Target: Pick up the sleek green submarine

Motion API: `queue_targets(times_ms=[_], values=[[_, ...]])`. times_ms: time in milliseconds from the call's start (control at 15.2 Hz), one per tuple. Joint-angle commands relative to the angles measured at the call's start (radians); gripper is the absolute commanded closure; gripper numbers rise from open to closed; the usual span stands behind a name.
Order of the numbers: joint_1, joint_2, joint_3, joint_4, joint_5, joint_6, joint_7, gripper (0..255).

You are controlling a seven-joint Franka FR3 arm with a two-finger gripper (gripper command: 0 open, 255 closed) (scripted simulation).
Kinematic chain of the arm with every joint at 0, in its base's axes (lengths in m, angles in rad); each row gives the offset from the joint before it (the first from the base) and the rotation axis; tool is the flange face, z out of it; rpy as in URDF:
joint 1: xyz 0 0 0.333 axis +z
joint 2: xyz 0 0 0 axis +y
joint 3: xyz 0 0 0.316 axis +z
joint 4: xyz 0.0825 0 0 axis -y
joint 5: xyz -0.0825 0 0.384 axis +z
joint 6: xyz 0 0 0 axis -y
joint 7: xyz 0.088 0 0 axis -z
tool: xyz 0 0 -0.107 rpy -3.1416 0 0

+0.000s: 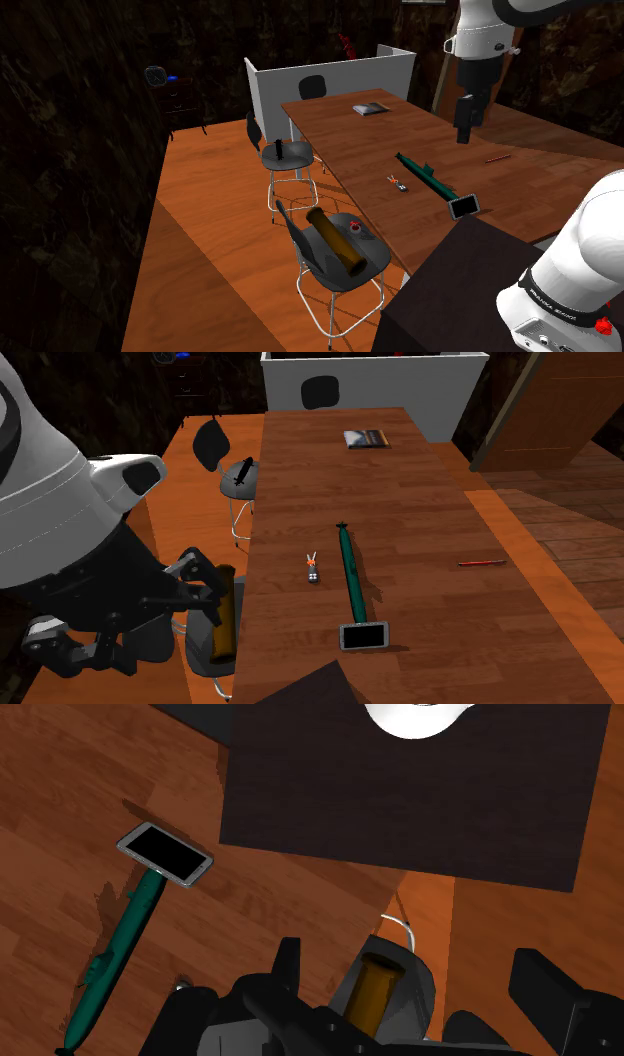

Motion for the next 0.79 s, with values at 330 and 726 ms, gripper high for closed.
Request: queue_targets(times_ms=[330, 726], values=[[-0.043, 0.081, -0.075, -0.054, -0.052, 0.164, -0.040, 0], [-0.090, 0.224, -0.167, -0.075, -0.099, 0.364, -0.087, 0]])
